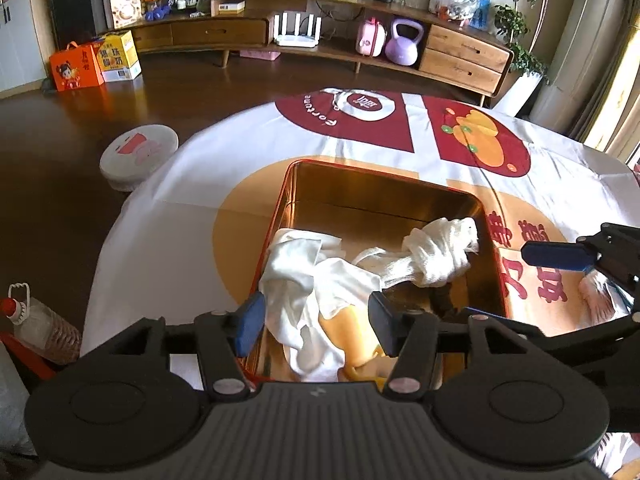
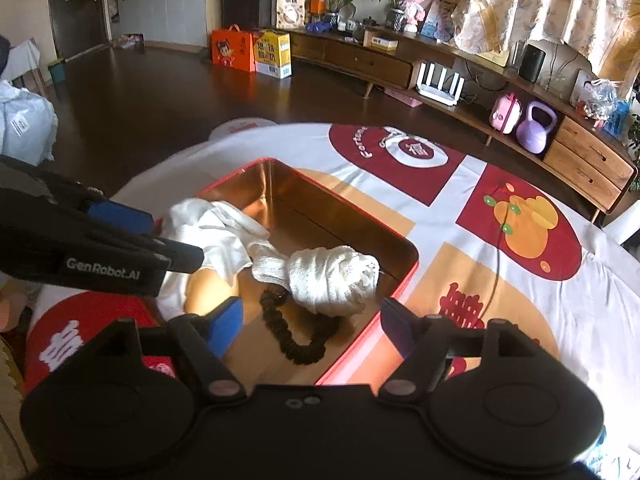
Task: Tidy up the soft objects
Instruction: 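Withdraw both open tools from the tin toward the blue masks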
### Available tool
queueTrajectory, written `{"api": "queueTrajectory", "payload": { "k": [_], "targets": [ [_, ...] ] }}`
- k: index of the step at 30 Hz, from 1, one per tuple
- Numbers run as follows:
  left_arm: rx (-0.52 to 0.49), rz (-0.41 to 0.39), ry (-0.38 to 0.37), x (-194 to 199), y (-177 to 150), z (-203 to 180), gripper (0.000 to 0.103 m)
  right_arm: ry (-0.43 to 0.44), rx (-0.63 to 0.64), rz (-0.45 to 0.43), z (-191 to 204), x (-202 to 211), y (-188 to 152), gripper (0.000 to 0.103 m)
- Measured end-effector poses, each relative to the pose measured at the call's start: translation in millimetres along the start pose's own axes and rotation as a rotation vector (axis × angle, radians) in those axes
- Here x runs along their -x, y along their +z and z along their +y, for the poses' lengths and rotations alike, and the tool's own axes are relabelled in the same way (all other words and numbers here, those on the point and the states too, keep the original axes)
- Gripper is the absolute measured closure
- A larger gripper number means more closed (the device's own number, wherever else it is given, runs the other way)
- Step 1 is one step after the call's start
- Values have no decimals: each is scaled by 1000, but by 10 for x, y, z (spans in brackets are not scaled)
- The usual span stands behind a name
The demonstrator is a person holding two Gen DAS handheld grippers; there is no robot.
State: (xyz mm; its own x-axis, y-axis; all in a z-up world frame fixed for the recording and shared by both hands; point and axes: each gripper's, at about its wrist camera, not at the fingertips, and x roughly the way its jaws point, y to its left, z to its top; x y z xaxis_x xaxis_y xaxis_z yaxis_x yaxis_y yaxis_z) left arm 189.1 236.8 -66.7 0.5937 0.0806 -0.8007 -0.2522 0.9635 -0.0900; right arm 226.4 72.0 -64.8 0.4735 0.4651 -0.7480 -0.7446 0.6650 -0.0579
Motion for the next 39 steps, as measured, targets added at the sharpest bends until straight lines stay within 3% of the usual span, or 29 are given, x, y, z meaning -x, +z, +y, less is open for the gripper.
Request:
{"api": "queueTrajectory", "payload": {
  "k": [7,11,17,19,28,32,39],
  "targets": [
    [-13,-40,0,232,-46,-101,47,16,-24,-43,-47,339,-101,17],
    [-36,-78,2,397,-105,-201,39,30,-60,-63,-89,532,-197,11],
    [-53,-140,-15,678,-186,-357,36,30,-127,-119,-195,836,-326,4],
    [-53,-160,-20,766,-229,-403,32,31,-143,-135,-228,926,-368,3],
    [-73,-233,-49,1068,-428,-691,31,18,-227,-222,-412,1352,-567,0],
    [-83,-268,-74,1191,-527,-854,22,7,-250,-266,-498,1542,-689,0],
    [-114,-321,-112,1328,-659,-1168,17,-5,-282,-310,-612,1766,-932,0]
  ]
}}
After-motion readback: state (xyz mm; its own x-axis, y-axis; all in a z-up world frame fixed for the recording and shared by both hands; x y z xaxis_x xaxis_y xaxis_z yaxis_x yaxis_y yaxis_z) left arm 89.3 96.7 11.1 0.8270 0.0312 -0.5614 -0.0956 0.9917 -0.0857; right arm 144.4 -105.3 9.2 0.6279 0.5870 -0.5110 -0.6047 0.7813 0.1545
